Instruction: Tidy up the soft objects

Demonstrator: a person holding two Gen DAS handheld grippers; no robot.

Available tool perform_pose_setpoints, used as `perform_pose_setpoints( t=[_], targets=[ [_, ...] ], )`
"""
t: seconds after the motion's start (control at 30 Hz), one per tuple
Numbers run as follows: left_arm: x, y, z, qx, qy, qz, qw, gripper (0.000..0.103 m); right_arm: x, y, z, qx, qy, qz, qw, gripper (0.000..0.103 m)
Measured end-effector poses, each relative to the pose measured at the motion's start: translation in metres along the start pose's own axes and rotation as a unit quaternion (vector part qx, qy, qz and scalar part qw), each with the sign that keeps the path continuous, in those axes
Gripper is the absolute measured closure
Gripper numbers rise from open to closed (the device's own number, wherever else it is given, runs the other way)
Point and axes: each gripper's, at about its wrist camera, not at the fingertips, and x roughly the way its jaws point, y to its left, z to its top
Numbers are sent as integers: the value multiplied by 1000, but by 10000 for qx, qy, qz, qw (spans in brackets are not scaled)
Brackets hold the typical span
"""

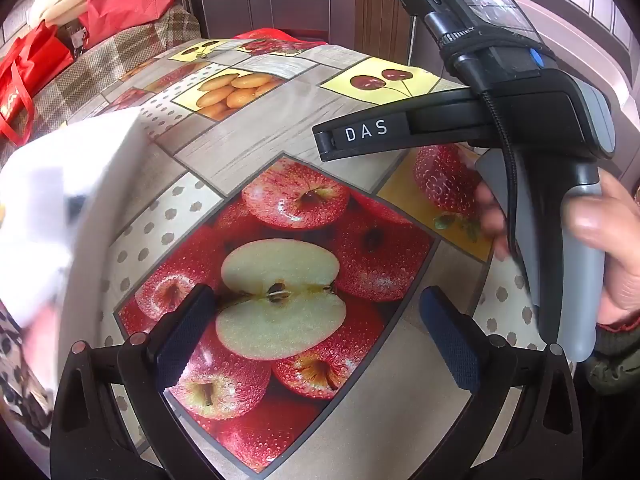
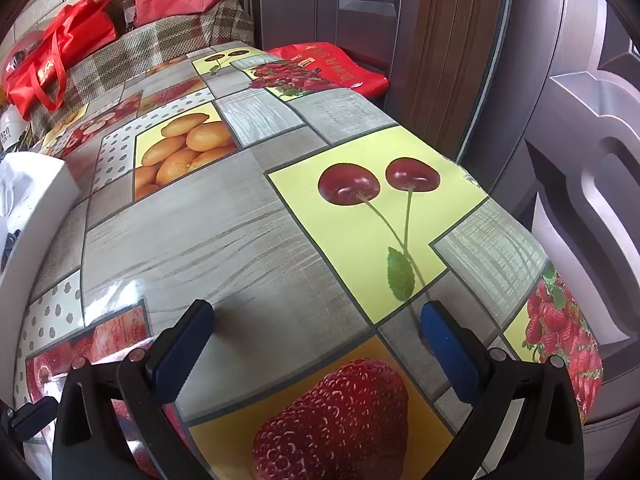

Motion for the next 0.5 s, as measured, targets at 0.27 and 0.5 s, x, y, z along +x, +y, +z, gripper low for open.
perform_pose_setpoints(
  t=[0.27, 0.5],
  targets=[
    [0, -4, -1, 120, -17, -20, 9999, 1, 1, 0, 0, -12, 29, -13, 10000, 0],
    [-2, -6, -1, 115, -14, -28, 9999, 1, 0, -1, 0, -5, 38, -2, 10000, 0]
  ],
)
